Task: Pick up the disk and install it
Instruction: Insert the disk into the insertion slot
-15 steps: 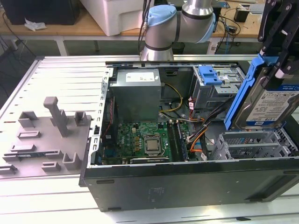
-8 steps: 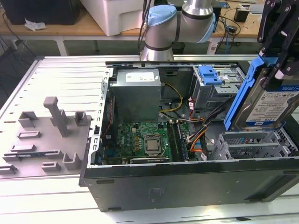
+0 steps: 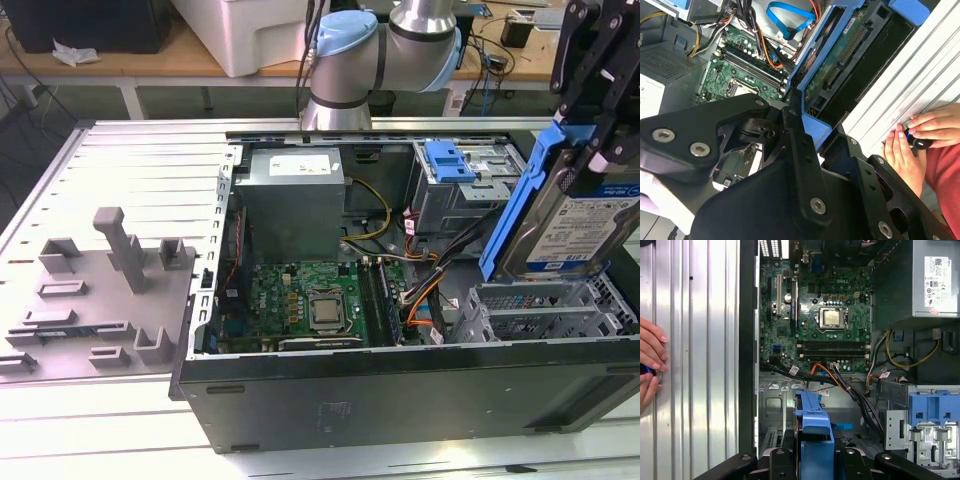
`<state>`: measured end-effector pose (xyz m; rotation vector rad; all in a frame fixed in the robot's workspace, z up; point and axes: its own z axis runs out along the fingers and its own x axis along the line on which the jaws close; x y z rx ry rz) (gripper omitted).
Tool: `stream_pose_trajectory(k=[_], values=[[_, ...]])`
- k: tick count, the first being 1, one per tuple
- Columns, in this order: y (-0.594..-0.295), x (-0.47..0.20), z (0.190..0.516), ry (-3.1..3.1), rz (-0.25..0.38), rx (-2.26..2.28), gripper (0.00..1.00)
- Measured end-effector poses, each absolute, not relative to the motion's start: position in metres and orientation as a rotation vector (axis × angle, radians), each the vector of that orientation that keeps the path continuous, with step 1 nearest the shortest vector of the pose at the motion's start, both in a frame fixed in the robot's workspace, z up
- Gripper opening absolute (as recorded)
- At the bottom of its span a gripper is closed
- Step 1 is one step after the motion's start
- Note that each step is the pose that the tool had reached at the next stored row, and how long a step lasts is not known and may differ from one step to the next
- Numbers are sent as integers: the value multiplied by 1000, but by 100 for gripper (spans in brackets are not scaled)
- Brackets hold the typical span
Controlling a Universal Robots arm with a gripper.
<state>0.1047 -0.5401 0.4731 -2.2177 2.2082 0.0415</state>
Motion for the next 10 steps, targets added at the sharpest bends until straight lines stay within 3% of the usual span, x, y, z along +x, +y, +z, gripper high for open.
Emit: stream_pose_trajectory(k=[10], values=[[-542,106,471,2205,42,-2221,37]])
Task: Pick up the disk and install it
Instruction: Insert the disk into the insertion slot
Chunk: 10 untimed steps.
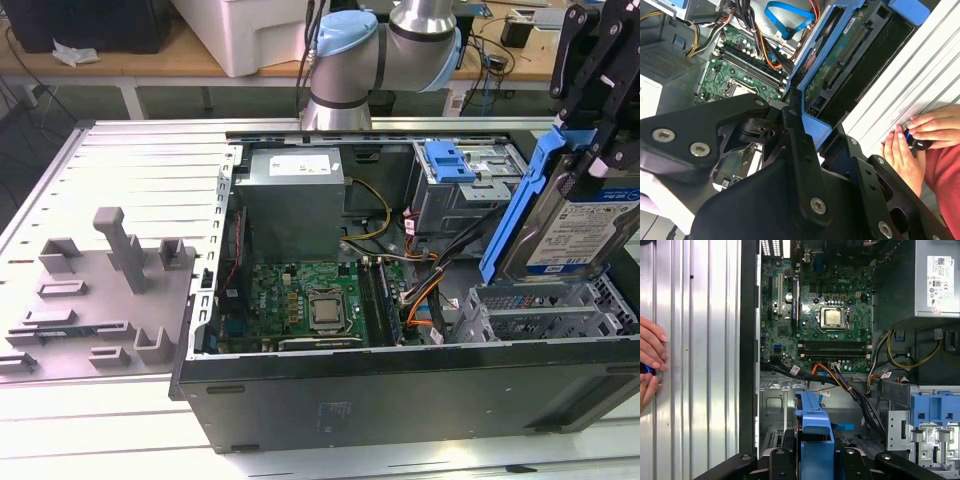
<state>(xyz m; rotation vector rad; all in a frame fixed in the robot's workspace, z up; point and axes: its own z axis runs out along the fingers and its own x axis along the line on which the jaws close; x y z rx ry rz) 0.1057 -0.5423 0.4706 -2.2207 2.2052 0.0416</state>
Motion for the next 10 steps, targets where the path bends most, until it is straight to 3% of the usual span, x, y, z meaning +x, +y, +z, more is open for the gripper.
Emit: stream_pose_trajectory(k=[10], values=[[-545,107,468,2209,42,-2217,37]])
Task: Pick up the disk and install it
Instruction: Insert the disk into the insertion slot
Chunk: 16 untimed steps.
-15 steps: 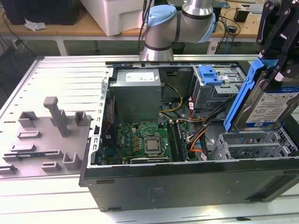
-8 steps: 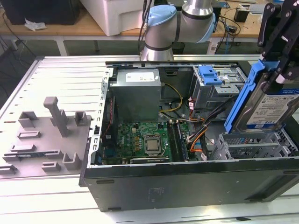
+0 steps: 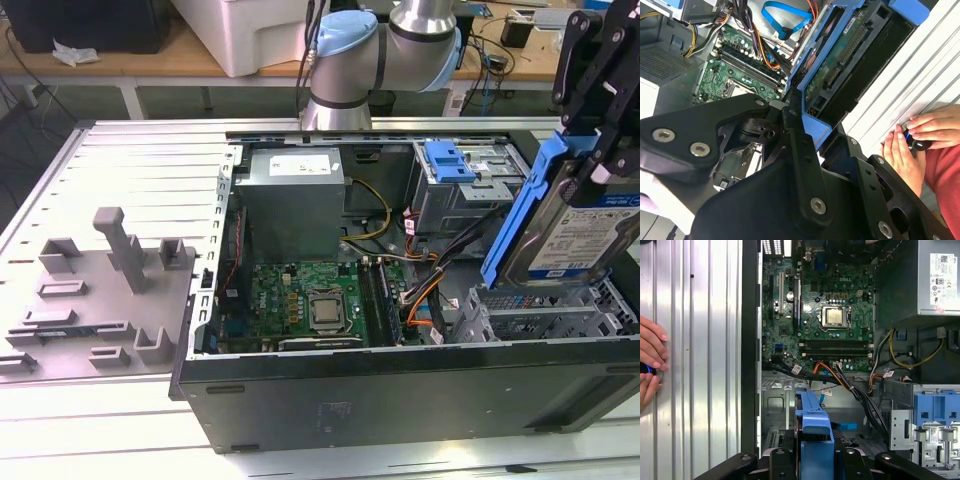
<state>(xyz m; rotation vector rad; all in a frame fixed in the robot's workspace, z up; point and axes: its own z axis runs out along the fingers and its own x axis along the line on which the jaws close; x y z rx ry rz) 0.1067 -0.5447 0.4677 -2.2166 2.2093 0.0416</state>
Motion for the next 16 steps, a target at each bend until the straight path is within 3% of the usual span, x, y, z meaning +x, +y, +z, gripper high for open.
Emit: stream_pose_trajectory(k=[16], values=[[-545,107,462,2217,42,-2209,37]])
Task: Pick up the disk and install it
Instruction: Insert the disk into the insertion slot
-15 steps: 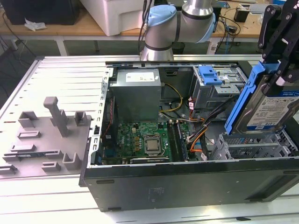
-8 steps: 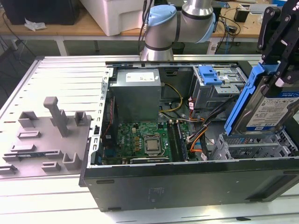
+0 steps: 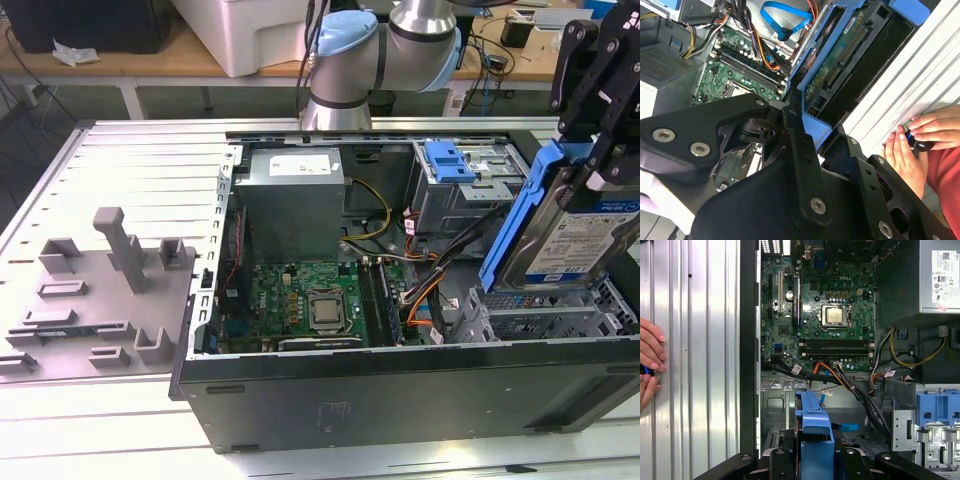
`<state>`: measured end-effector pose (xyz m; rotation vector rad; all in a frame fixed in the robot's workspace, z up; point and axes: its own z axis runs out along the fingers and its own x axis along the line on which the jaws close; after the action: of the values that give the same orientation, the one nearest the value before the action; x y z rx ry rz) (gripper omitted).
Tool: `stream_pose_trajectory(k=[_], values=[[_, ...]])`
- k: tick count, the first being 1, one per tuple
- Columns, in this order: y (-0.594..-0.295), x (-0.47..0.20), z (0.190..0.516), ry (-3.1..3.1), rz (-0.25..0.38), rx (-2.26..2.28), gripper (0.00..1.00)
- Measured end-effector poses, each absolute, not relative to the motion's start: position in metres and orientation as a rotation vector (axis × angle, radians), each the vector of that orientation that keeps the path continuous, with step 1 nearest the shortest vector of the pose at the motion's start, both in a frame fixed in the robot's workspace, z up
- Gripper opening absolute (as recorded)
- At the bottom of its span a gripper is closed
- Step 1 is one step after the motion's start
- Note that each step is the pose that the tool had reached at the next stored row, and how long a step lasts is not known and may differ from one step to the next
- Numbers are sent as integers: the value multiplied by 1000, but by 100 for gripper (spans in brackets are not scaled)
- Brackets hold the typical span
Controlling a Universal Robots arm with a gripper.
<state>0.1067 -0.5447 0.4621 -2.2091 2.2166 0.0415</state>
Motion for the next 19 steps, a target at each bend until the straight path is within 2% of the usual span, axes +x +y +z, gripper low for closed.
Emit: stream_pose_trajectory(k=[19], values=[[-545,108,456,2218,41,-2207,37]])
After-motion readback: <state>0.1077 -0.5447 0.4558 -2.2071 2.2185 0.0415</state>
